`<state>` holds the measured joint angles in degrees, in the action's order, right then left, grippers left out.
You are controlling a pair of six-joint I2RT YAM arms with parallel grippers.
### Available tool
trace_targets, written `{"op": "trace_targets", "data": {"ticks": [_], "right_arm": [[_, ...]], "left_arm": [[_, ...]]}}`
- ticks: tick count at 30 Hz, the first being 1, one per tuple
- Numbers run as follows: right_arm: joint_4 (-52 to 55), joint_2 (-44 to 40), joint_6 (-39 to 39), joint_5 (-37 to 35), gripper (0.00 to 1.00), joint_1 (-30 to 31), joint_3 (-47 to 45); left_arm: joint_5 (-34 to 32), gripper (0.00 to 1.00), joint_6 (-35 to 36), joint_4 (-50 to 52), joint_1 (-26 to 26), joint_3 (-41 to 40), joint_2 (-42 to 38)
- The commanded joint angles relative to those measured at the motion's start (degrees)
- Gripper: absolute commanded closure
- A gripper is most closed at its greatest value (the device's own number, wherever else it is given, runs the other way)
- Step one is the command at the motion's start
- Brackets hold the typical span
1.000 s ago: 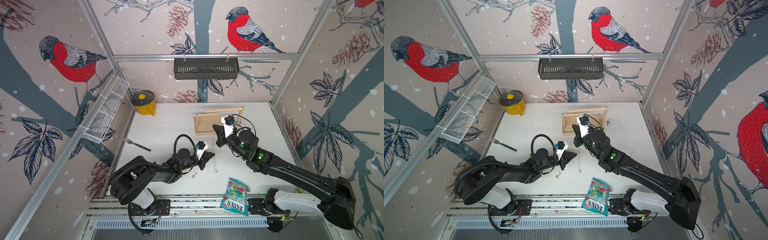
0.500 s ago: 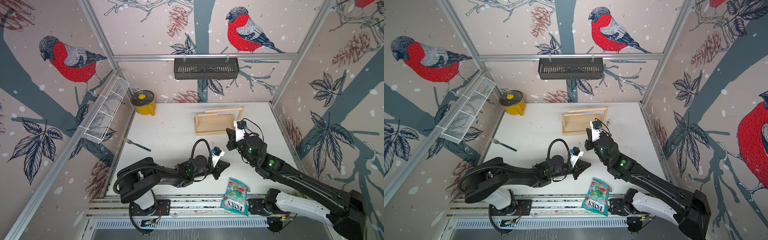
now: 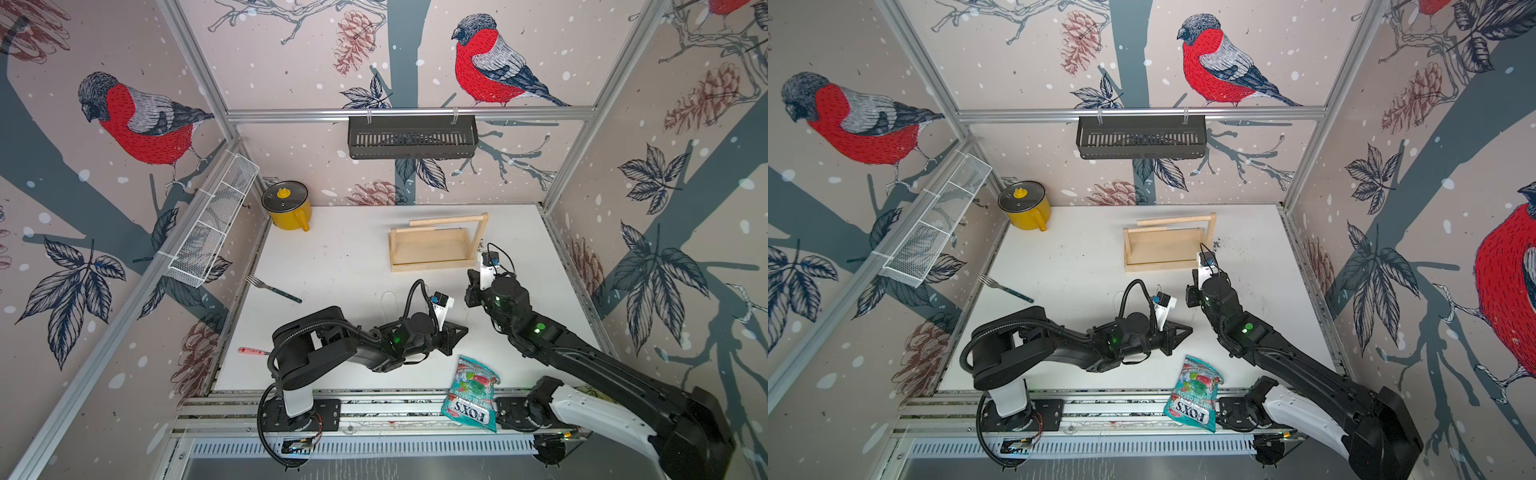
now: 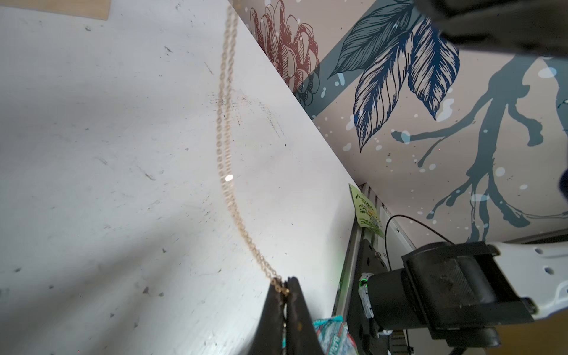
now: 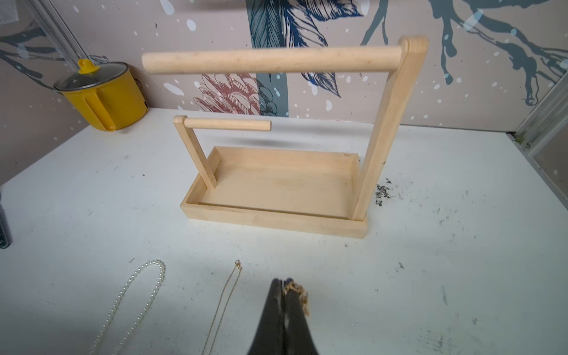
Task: Take the necklace off the jewelry display stand
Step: Place the necklace at the center of the board.
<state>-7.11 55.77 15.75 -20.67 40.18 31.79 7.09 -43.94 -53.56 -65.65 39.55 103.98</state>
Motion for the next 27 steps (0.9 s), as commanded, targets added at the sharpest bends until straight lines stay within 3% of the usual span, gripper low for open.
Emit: {"op": "trace_targets", "data": {"ticks": [1, 13, 27], "right_arm": [[-3.7, 3.0, 1.2, 1.5, 0.99, -1.1, -0.3], [-14.6, 17.5, 0.3, 8.5, 0.99, -6.3, -1.2], [-20.2, 35.8, 0.6, 15.9, 0.98, -10.6, 4.2]], "left_arm": [[-0.9, 1.00, -6.8, 1.2, -0.1, 2.0, 1.6], [3.5, 1.00, -24.6, -8.8, -0.1, 3.0, 11.2], [4.8, 0.99, -28.6, -5.8, -0.1, 6.4, 14.7]]}}
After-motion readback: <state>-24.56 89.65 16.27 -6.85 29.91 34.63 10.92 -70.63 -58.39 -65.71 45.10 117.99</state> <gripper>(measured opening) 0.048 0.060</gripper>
